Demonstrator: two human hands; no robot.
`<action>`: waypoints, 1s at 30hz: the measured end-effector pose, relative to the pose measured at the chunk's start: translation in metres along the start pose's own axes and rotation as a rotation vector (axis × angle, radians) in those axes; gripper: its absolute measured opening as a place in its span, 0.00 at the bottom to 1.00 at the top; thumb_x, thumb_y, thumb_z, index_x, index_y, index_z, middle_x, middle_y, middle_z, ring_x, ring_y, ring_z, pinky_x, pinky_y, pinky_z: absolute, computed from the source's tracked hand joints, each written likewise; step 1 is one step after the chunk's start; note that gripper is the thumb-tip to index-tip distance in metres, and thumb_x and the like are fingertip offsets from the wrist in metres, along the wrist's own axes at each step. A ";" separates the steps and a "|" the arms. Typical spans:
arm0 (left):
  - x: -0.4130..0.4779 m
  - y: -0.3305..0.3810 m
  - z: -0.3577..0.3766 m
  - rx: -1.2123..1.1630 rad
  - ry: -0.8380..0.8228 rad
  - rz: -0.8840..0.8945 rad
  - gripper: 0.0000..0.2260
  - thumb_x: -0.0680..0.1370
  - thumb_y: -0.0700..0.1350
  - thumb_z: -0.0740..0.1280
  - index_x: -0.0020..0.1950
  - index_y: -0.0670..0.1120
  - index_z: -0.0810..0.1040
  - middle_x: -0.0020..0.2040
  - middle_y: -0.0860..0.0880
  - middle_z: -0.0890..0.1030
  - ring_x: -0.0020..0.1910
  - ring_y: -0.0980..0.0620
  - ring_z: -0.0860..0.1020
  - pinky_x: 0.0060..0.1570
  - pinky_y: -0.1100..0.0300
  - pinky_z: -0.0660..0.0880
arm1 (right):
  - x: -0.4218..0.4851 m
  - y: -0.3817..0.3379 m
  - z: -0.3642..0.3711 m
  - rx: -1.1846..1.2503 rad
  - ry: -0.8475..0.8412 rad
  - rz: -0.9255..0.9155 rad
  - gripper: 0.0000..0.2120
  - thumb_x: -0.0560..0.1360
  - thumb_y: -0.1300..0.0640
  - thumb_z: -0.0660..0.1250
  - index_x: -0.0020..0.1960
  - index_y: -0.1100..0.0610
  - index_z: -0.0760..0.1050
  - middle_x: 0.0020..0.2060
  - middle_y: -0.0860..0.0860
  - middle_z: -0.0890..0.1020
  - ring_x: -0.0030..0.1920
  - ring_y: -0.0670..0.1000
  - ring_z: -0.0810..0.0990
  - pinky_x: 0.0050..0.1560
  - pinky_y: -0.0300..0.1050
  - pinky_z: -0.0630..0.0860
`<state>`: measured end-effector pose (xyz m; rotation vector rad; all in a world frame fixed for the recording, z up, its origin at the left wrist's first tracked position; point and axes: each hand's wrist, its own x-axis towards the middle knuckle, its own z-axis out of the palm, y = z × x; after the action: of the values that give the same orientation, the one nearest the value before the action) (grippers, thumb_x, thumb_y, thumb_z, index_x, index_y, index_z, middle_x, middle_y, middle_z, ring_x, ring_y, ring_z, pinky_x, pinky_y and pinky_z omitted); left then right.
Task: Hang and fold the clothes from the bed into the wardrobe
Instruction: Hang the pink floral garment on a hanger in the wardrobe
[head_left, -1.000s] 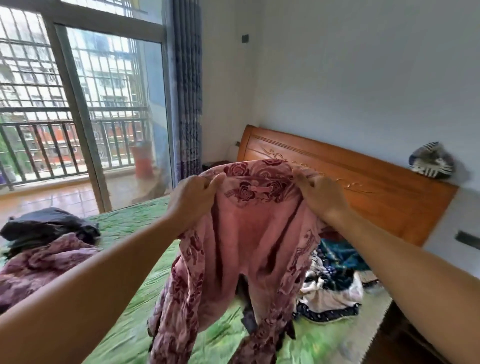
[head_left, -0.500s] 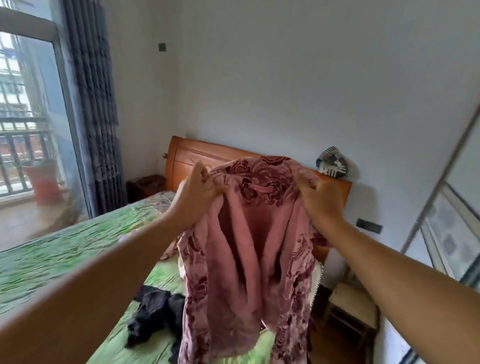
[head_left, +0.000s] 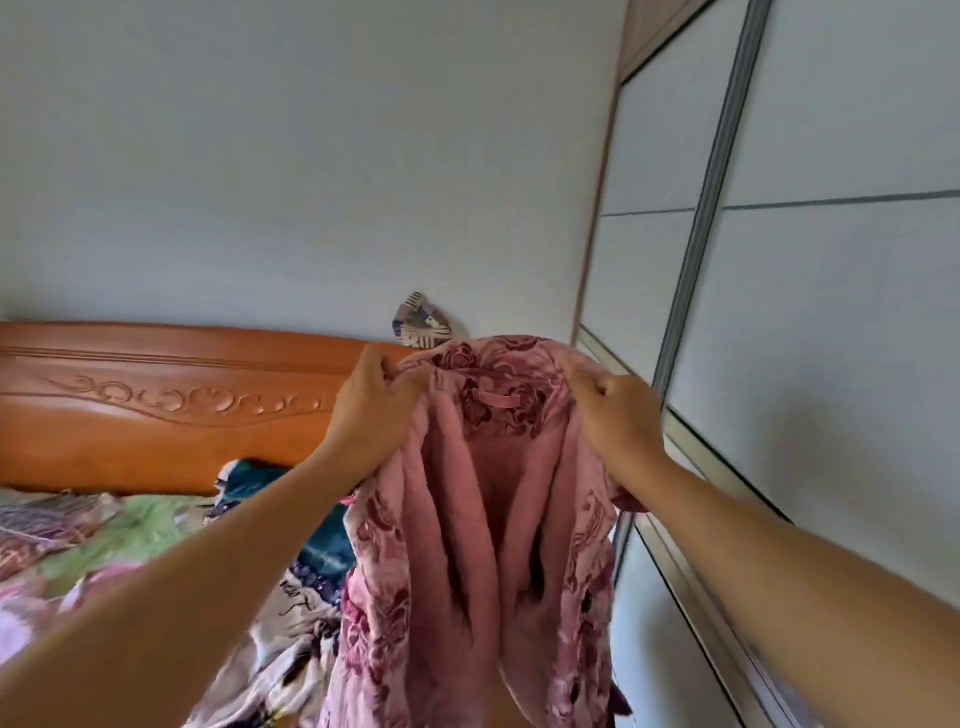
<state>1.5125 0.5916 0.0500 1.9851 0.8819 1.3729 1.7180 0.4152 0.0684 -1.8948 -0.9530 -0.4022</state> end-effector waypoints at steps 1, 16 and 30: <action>-0.003 0.007 0.009 -0.024 -0.035 0.021 0.15 0.74 0.61 0.67 0.41 0.53 0.67 0.34 0.55 0.75 0.29 0.62 0.71 0.29 0.58 0.65 | -0.005 0.004 -0.011 -0.029 0.013 0.004 0.33 0.81 0.40 0.61 0.25 0.61 0.67 0.19 0.52 0.68 0.24 0.52 0.72 0.28 0.48 0.65; -0.118 0.148 0.055 -0.253 -0.400 0.235 0.14 0.79 0.56 0.67 0.43 0.50 0.66 0.34 0.51 0.72 0.31 0.52 0.69 0.33 0.51 0.70 | -0.148 0.001 -0.198 -0.182 0.166 0.124 0.31 0.80 0.45 0.63 0.23 0.56 0.60 0.17 0.50 0.63 0.23 0.52 0.66 0.32 0.50 0.69; -0.239 0.252 0.030 -0.487 -0.621 0.542 0.16 0.79 0.52 0.68 0.40 0.51 0.63 0.32 0.54 0.67 0.29 0.57 0.63 0.31 0.60 0.64 | -0.287 -0.040 -0.343 -0.370 0.411 0.187 0.26 0.79 0.47 0.67 0.22 0.42 0.73 0.17 0.47 0.67 0.21 0.46 0.66 0.29 0.47 0.63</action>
<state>1.5289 0.2462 0.0934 2.1124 -0.2688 0.9771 1.5422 0.0025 0.0854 -2.0945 -0.4444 -0.8625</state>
